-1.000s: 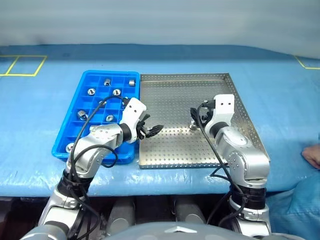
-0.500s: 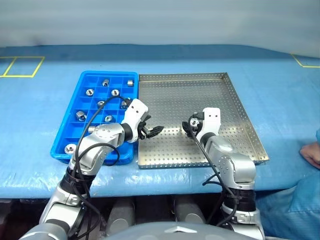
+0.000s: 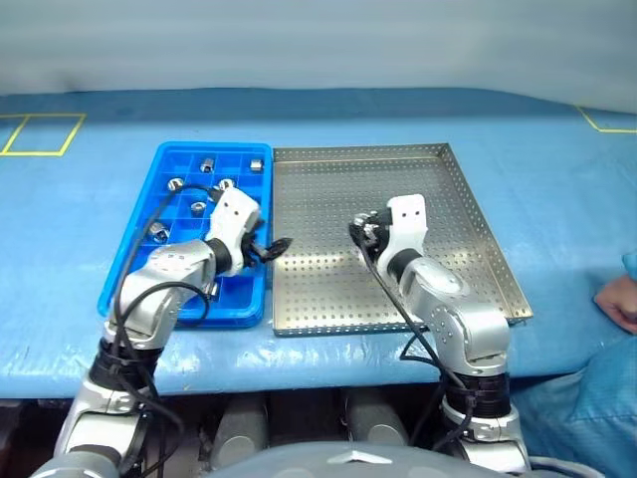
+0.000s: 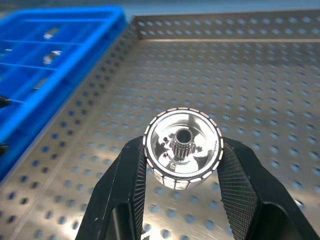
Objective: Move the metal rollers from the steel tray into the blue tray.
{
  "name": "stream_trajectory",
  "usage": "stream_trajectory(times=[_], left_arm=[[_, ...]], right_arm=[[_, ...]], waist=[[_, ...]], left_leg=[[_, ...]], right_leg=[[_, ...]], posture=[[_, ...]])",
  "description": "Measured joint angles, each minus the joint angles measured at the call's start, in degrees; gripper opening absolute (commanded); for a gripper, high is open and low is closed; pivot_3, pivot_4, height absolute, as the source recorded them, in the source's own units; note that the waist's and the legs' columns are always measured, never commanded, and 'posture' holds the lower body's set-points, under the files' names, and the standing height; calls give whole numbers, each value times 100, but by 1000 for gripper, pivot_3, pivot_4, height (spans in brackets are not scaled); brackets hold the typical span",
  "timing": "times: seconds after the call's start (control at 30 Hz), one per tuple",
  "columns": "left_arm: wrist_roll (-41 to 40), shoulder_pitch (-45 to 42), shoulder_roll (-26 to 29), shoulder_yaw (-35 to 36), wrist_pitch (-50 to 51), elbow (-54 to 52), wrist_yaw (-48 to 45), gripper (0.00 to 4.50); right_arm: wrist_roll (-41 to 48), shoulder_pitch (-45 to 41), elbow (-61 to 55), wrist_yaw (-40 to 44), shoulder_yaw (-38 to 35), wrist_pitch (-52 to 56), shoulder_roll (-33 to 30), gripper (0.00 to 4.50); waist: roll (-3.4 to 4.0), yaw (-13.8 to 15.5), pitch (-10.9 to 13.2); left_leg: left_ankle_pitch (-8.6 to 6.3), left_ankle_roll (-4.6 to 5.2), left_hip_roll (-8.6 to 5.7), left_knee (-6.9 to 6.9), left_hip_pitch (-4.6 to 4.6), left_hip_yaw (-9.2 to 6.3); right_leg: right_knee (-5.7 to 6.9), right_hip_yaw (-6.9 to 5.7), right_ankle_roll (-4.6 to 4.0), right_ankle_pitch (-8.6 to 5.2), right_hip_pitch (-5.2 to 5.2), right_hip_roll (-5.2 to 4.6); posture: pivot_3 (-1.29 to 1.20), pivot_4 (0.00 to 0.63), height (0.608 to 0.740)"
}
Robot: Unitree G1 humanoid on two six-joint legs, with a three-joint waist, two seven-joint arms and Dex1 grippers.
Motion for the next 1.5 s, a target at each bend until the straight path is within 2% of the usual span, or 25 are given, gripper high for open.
stream_trajectory(times=[0.17,0.37,0.67,0.87,1.5], left_arm=[[0,356,351,607,139,-405,133,3699],[-1,703,370,899,280,-643,329,3699],[-47,852,323,951,398,-865,468,3699],[-48,828,324,845,398,-893,470,3699],[-50,653,313,635,385,-743,459,3699]], right_arm=[[280,-523,40,364,602,85,295,1761],[207,-726,831,465,1302,24,538,1761],[104,-684,1416,481,1477,-180,710,1761],[100,-683,1423,489,1451,-208,742,3684],[-8,-560,1383,330,1287,-205,710,3684]], waist=[[0,54,0],[-1,191,0],[-1,314,0],[-1,316,0],[-1,273,0]], left_leg=[[0,0,0,-1,-1,-1],[0,-1,-1,0,-2,-2],[1,-2,0,1,1,-3],[1,-2,0,1,4,-3],[1,-2,0,0,2,-3]], right_leg=[[-2,-1,-1,0,1,-1],[-4,-4,-2,1,1,-3],[-2,-7,-2,1,3,-2],[-1,-7,-3,0,5,-2],[-2,-7,-3,0,3,-2]], posture=[[55,150,740],[100,150,740],[115,150,740],[98,150,740],[73,150,740]])
